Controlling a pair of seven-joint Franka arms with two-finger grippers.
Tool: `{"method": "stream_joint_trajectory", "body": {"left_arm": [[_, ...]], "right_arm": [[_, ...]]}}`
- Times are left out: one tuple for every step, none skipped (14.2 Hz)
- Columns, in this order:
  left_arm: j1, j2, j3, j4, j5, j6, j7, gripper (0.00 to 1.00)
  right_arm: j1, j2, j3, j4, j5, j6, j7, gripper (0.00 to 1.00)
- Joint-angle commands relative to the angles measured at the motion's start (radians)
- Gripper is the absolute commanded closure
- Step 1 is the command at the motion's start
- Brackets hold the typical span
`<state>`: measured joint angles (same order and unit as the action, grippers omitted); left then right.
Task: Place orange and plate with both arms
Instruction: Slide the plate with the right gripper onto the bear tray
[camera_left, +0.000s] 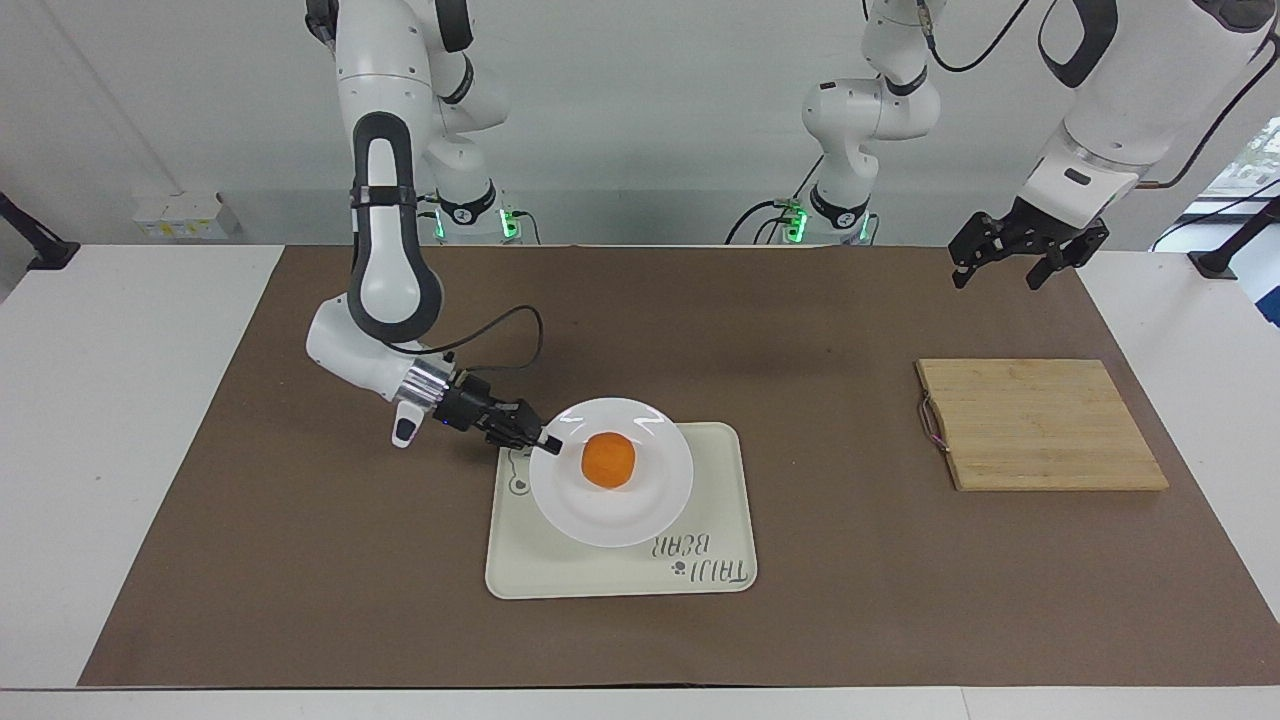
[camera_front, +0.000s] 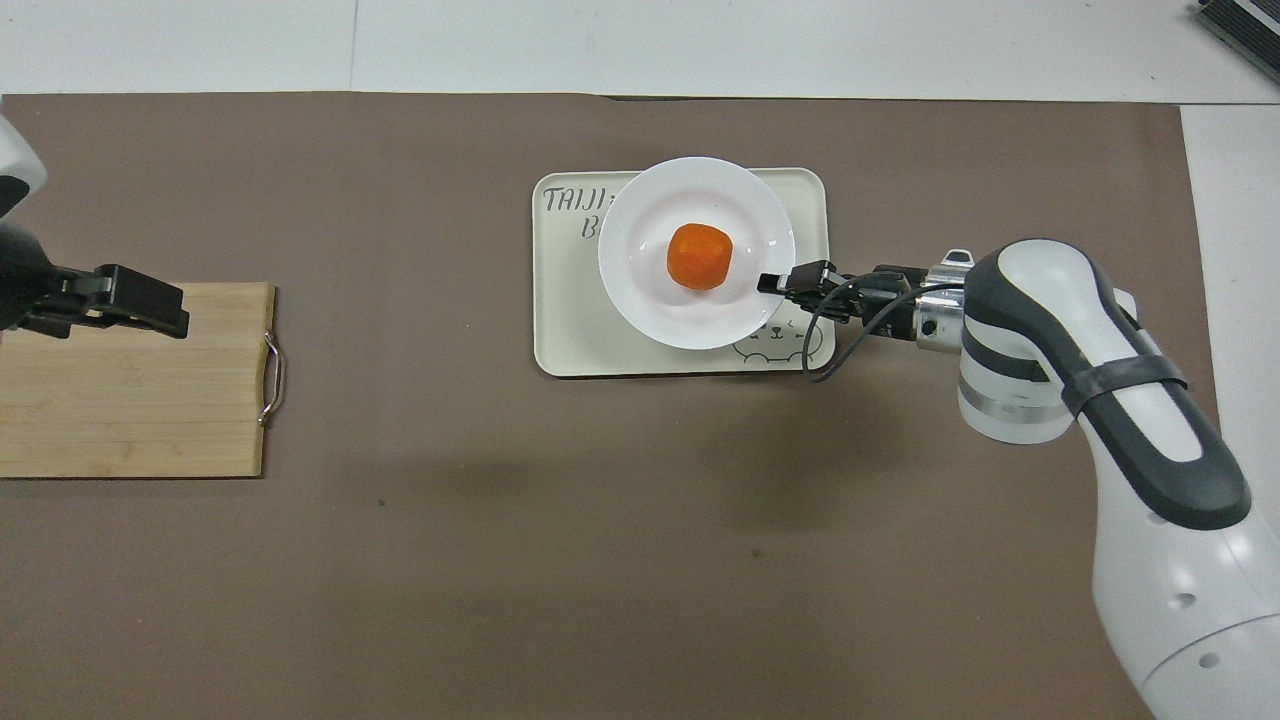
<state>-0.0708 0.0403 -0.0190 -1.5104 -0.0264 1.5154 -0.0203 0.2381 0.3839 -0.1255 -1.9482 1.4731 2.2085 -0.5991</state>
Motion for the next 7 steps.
{"method": "stream_joint_trajectory", "body": {"left_arm": [[0.002,-0.008,0.001,0.001,-0.007,-0.006,0.011,0.0],[0.002,-0.008,0.001,0.001,-0.009,-0.006,0.01,0.0],[0.002,-0.008,0.001,0.001,-0.007,-0.007,0.011,0.0],[0.002,-0.008,0.001,0.001,-0.007,-0.006,0.011,0.0],[0.002,-0.008,0.001,0.001,-0.007,-0.006,0.011,0.0],[0.002,-0.008,0.001,0.001,-0.007,-0.006,0.011,0.0],[0.002,-0.008,0.001,0.001,-0.007,-0.006,0.011,0.0]], "right_arm": [[0.021,0.012,0.006,0.02,0.033,0.052,0.034,1.0],[0.018,0.025,0.007,0.02,0.045,0.059,0.047,1.0],[0.012,0.032,0.006,0.017,0.061,0.056,0.047,1.0],[0.024,0.033,0.006,0.011,0.065,0.068,0.048,1.0],[0.033,0.035,0.006,0.005,0.081,0.077,0.05,1.0],[0.035,0.053,0.006,0.002,0.102,0.077,0.042,1.0],[0.038,0.059,0.006,0.0,0.117,0.077,0.035,1.0]]}}
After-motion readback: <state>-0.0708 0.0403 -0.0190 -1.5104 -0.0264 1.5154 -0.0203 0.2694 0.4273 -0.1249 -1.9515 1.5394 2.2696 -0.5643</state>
